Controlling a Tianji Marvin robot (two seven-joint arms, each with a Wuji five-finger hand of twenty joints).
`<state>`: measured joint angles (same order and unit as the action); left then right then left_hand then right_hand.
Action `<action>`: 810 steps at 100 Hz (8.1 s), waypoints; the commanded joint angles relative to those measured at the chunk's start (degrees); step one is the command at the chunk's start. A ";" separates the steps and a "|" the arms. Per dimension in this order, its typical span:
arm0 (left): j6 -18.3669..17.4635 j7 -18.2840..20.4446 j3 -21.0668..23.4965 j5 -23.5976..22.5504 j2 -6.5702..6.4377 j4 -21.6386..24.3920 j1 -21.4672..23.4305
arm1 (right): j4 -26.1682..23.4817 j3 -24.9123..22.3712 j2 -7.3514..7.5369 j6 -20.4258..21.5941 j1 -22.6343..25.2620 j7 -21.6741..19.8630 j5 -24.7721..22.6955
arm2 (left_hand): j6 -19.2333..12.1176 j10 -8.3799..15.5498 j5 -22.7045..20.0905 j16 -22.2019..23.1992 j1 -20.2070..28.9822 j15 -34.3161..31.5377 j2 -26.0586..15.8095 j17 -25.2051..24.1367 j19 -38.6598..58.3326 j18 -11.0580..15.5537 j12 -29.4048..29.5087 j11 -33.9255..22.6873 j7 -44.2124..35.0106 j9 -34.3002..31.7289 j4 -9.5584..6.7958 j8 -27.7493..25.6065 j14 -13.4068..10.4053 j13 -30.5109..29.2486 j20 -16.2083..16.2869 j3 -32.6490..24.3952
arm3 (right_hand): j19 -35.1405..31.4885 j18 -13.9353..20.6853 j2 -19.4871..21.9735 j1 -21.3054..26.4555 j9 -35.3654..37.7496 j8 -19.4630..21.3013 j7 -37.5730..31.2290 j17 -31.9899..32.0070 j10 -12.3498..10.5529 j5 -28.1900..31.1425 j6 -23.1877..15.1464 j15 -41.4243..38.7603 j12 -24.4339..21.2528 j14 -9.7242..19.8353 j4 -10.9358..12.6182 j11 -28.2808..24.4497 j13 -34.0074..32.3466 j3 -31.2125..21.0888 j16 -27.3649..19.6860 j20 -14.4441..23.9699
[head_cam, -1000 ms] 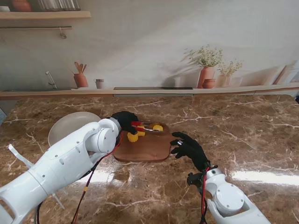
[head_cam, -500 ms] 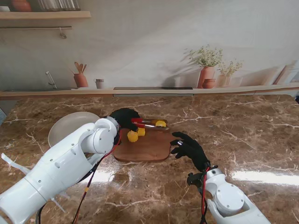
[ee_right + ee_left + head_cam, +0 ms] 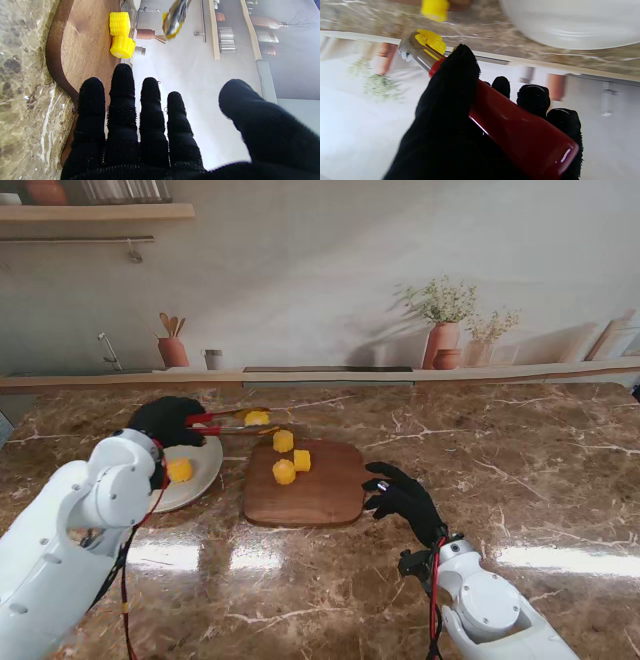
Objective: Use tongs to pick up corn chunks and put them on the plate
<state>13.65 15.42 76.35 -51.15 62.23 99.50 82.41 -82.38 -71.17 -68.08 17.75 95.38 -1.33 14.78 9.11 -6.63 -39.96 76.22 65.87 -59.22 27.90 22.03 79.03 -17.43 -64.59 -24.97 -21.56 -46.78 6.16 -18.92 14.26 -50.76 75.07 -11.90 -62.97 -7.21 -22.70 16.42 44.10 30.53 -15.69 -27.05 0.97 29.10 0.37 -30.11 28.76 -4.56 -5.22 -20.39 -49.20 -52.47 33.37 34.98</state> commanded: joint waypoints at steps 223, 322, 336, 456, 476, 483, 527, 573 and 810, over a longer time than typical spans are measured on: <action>-10.52 3.93 0.13 -0.32 -3.06 -1.20 6.31 | 3.72 0.87 -0.33 2.13 -1.71 -1.14 0.16 | -3.88 0.61 -3.64 -2.10 -0.31 5.28 -4.64 -1.59 -1.74 4.24 4.91 2.10 1.11 6.76 -0.97 4.78 -2.31 2.53 -1.02 -15.99 | 0.64 0.55 0.35 -0.96 0.26 -0.63 0.70 -0.02 -0.70 -0.99 -0.83 -0.12 0.79 0.32 2.16 0.62 1.16 1.21 1.04 1.83; -7.77 -3.09 -5.58 2.56 -2.00 -6.68 3.60 | 1.07 -0.06 -0.13 1.29 -0.28 -0.86 -0.06 | -2.52 0.71 1.16 -2.26 -3.92 4.92 -2.60 -0.67 -1.23 4.57 8.91 -2.35 2.02 10.10 0.04 4.98 -2.35 1.95 -1.13 -22.23 | 0.54 0.39 0.28 -0.92 0.33 -0.64 0.69 -0.05 -0.71 -0.95 -0.84 -0.05 0.81 0.34 2.15 0.62 1.14 1.10 1.02 1.86; -7.57 -3.53 -6.88 2.57 -1.94 -7.58 2.71 | 0.72 -0.09 -0.11 1.11 -0.07 -0.81 -0.06 | -2.57 0.70 1.12 -2.24 -3.85 4.85 -2.70 -0.63 -1.14 4.65 8.90 -2.37 2.06 10.04 0.11 5.01 -2.39 1.89 -1.12 -22.13 | 0.55 0.37 0.32 -0.96 0.32 -0.66 0.72 -0.03 -0.74 -1.03 -0.87 0.03 0.81 0.34 2.14 0.62 1.24 1.14 1.00 1.86; -3.40 -11.41 -4.46 9.06 0.01 -7.36 5.96 | -0.13 -0.45 0.02 1.19 0.51 -1.07 0.20 | -4.83 -0.51 -13.36 -0.49 8.10 0.54 -11.94 -1.13 2.63 1.32 1.48 1.70 -6.05 -0.05 -1.13 4.31 0.88 0.24 0.85 -13.31 | 0.63 0.20 0.65 -0.90 0.41 -0.71 0.75 0.01 -0.64 -0.95 -0.81 -0.01 0.83 0.17 2.17 0.66 1.17 1.39 1.08 1.87; -1.06 -13.33 1.40 6.99 0.27 -5.96 8.09 | -0.34 -0.18 0.08 0.92 0.35 -1.26 0.01 | -4.61 -0.77 -13.31 -0.48 8.10 0.39 -11.91 -1.05 2.63 1.27 1.22 1.83 -5.83 -0.06 -0.96 4.72 0.77 0.22 1.06 -13.38 | 0.66 0.23 0.77 -0.92 0.34 -0.72 0.77 0.05 -0.65 -1.00 -0.84 0.03 0.82 0.20 2.17 0.72 1.23 1.54 1.06 1.86; 0.01 -13.87 3.00 6.63 0.37 -6.12 8.18 | -0.41 -0.08 0.11 0.78 0.31 -1.31 -0.06 | -4.58 -0.77 -13.18 -0.45 8.10 0.32 -12.11 -1.11 2.66 1.37 1.14 1.89 -5.70 0.07 -0.90 4.86 0.70 0.30 1.14 -13.26 | 0.67 0.27 0.78 -0.90 0.31 -0.73 0.78 0.04 -0.60 -1.00 -0.83 0.01 0.81 0.29 2.18 0.73 1.16 1.54 1.06 1.86; 7.11 -18.70 5.40 5.09 1.09 -13.12 3.46 | -1.03 -0.44 0.27 -0.15 0.52 -1.58 -0.66 | -4.62 -1.53 -12.80 -0.46 8.10 -0.13 -12.14 -0.74 2.96 1.74 1.05 1.86 -5.68 0.03 -0.99 5.10 0.31 0.03 1.36 -12.65 | 0.68 0.24 0.83 -0.83 0.29 -0.74 0.82 0.06 -0.55 -1.09 -0.80 0.02 0.80 0.19 2.19 0.73 1.23 1.60 1.05 1.87; 9.69 -16.47 5.71 3.79 0.63 -13.24 4.03 | -1.27 -0.60 0.38 -0.33 0.49 -1.67 -1.23 | -1.33 -1.56 -4.34 -1.72 3.35 2.23 -5.78 -0.58 1.73 3.75 3.23 3.25 1.78 5.04 -1.65 5.61 -1.25 1.36 -0.10 -12.79 | 0.66 0.23 0.70 -0.85 0.27 -0.72 0.76 0.04 -0.60 -1.00 -0.86 0.02 0.78 0.26 2.18 0.74 1.27 1.52 1.03 1.87; 6.35 -10.65 -22.84 14.26 1.50 -14.30 -7.70 | -1.10 -1.57 -0.03 1.48 1.57 -0.30 0.16 | -1.38 -1.45 -4.43 -1.88 2.39 3.37 -6.87 0.32 1.56 3.43 4.79 3.16 3.41 4.79 -0.72 5.88 -1.64 0.88 -0.36 -14.13 | 0.64 -0.06 0.67 -0.87 0.63 -0.73 0.62 0.19 -0.65 -0.69 -1.03 -0.05 0.92 0.21 2.15 0.59 1.17 1.36 1.07 1.92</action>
<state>19.88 4.52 53.69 -36.60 63.88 84.76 74.13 -83.56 -72.75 -67.94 19.18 96.41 -0.90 14.60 12.91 -9.04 -39.17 74.36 60.51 -56.19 30.19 21.54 78.86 -14.49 -57.69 -24.59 -12.64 -40.14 7.54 -12.79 13.27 -49.30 74.40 -20.87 -62.95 -7.30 -22.54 16.42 44.26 30.52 -15.68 -27.04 0.99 29.10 0.37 -29.93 28.76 -4.57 -5.22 -20.38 -49.20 -52.16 33.38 35.03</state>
